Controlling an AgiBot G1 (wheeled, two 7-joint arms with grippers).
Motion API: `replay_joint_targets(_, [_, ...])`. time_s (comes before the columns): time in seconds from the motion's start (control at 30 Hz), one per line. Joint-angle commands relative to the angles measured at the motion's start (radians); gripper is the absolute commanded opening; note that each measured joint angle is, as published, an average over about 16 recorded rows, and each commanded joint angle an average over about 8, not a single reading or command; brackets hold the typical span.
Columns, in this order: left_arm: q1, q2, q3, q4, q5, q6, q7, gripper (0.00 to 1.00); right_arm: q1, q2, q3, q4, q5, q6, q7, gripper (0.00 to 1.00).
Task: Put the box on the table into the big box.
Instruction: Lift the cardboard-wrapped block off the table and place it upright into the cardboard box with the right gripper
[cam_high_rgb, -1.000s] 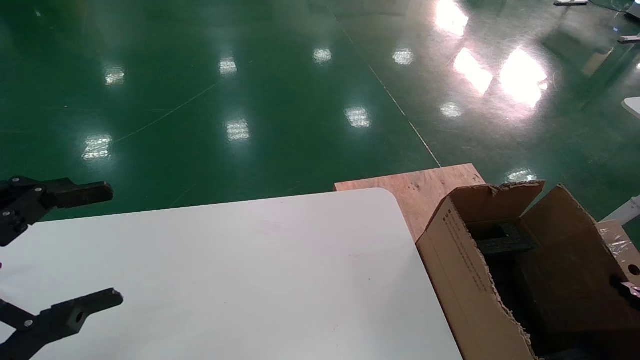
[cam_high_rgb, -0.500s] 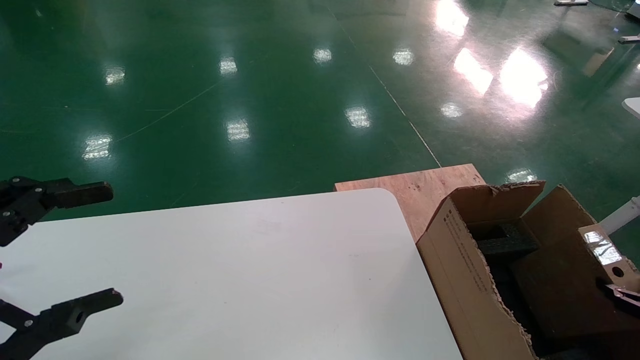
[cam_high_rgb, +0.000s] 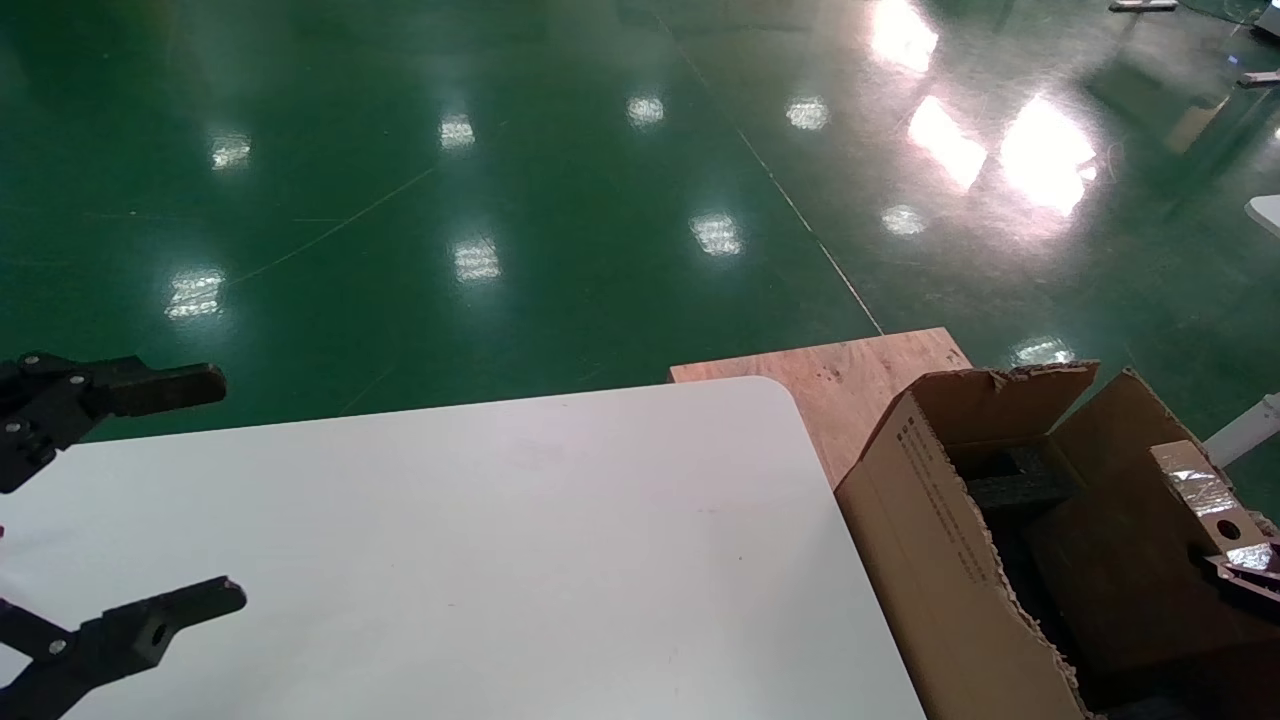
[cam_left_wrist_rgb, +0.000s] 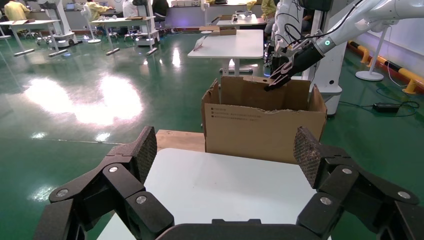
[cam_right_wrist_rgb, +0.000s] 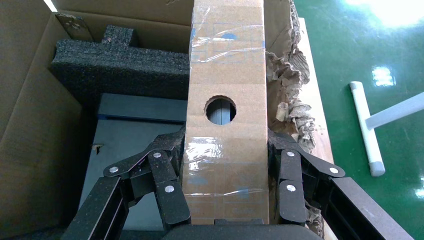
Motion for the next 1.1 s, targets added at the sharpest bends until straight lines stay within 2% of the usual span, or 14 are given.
replay_joint_targets(0.03, [0.0, 0.0, 0.0, 0.0, 0.0, 0.0, 0.0, 1.0, 0.0, -0.006, -0.022, -0.004, 0.023, 0.009, -0.009, 0.0])
replay_joint_targets(0.47, [0.0, 0.0, 0.0, 0.0, 0.0, 0.0, 0.0, 1.0, 0.004, -0.007, -0.165, 0.016, 0.163, 0.082, -0.035, 0.0])
replay_joint_targets(0.83, [0.0, 0.0, 0.0, 0.0, 0.0, 0.0, 0.0, 1.0, -0.003, -0.021, -0.24, 0.02, 0.241, 0.112, -0.054, 0.01])
replay_joint_targets(0.87, [0.0, 0.0, 0.0, 0.0, 0.0, 0.0, 0.0, 1.0, -0.003, -0.022, -0.245, 0.02, 0.245, 0.113, -0.055, 0.08])
replay_joint_targets(1.1, [0.0, 0.0, 0.0, 0.0, 0.0, 0.0, 0.0, 1.0, -0.007, -0.031, -0.269, 0.025, 0.262, 0.123, -0.063, 0.94])
